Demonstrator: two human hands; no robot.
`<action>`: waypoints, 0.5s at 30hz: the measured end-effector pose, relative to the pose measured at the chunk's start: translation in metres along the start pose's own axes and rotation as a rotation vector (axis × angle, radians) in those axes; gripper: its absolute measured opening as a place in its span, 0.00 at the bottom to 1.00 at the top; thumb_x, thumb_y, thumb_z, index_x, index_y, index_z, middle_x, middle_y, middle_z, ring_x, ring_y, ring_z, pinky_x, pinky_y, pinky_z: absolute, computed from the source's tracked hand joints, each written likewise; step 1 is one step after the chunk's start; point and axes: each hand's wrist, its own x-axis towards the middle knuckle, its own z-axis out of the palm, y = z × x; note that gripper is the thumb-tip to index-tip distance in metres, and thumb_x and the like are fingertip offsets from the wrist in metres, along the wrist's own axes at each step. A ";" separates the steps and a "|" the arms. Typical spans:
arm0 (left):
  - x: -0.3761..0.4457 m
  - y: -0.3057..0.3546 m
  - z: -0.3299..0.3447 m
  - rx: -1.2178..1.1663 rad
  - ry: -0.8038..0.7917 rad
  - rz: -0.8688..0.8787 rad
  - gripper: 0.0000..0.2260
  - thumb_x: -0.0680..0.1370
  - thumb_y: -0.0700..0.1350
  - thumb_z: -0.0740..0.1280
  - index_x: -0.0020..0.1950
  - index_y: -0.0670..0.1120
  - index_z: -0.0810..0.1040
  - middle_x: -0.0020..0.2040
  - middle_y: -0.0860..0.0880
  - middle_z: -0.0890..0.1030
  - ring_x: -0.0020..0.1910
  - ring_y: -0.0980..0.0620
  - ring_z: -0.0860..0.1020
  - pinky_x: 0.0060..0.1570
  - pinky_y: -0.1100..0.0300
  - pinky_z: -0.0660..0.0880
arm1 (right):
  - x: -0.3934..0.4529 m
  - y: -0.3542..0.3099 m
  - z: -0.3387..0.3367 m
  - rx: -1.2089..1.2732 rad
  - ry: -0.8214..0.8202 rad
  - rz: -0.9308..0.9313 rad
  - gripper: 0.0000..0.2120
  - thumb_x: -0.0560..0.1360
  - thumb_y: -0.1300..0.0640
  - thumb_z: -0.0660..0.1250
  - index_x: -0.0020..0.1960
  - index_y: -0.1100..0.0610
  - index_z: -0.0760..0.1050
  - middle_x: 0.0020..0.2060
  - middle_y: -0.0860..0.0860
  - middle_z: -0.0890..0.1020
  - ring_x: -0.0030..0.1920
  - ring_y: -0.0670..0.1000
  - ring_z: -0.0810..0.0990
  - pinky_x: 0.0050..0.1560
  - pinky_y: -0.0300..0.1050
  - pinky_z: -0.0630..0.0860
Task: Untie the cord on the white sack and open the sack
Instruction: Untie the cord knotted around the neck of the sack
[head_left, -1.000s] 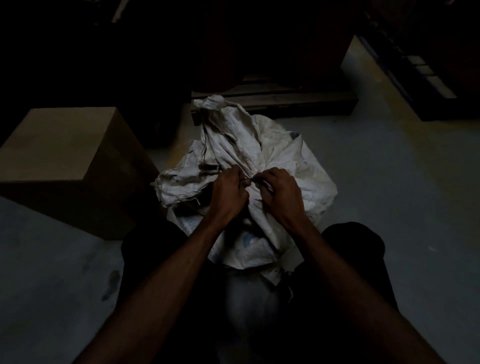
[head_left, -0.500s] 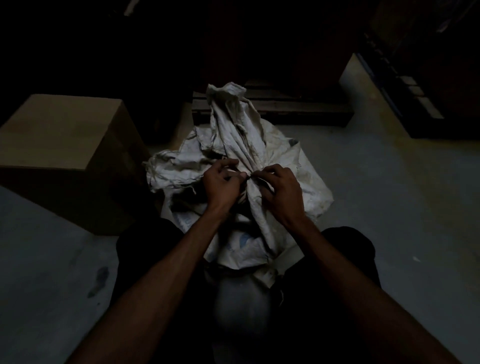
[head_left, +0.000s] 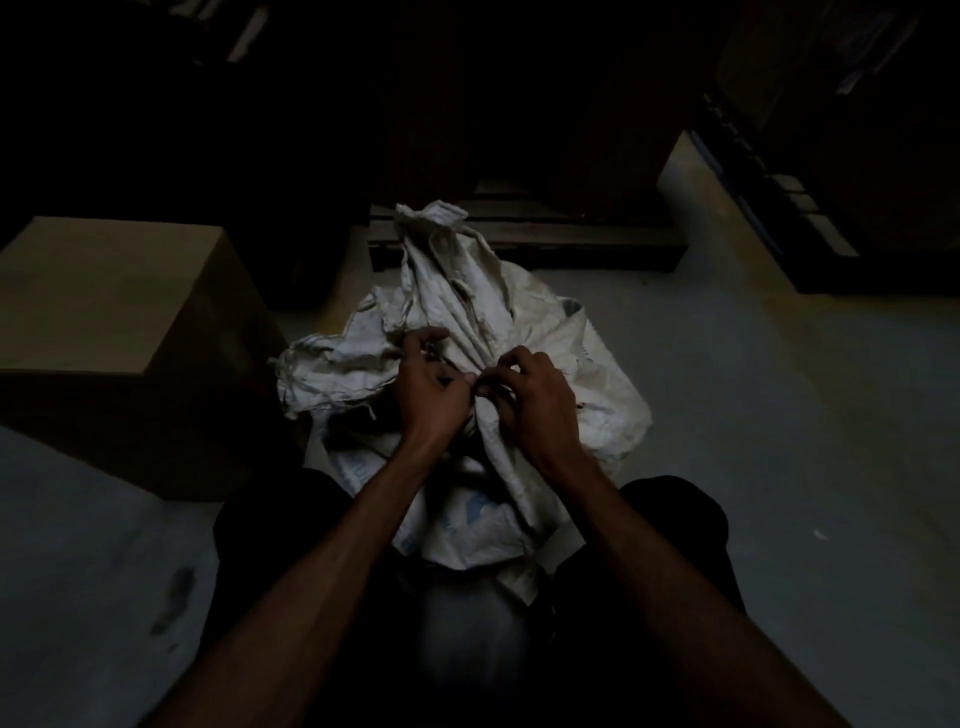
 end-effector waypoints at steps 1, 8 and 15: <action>-0.001 0.002 -0.001 -0.016 0.000 -0.017 0.23 0.69 0.30 0.72 0.60 0.46 0.72 0.39 0.45 0.80 0.35 0.52 0.80 0.38 0.55 0.78 | 0.000 0.001 0.000 0.014 0.005 -0.003 0.04 0.75 0.51 0.70 0.47 0.48 0.83 0.47 0.48 0.78 0.46 0.53 0.76 0.40 0.51 0.75; -0.001 0.003 -0.006 -0.114 0.022 -0.149 0.19 0.69 0.28 0.70 0.54 0.46 0.73 0.34 0.48 0.79 0.29 0.57 0.79 0.34 0.58 0.78 | -0.001 0.001 0.000 -0.014 -0.002 -0.064 0.03 0.73 0.55 0.73 0.47 0.50 0.83 0.46 0.48 0.79 0.45 0.54 0.77 0.35 0.48 0.74; 0.000 0.004 -0.001 -0.198 0.065 -0.228 0.19 0.69 0.29 0.73 0.56 0.42 0.77 0.42 0.48 0.82 0.38 0.53 0.81 0.36 0.60 0.81 | 0.000 0.003 0.002 -0.064 0.076 -0.065 0.02 0.74 0.58 0.72 0.46 0.53 0.80 0.44 0.51 0.77 0.44 0.53 0.74 0.38 0.46 0.67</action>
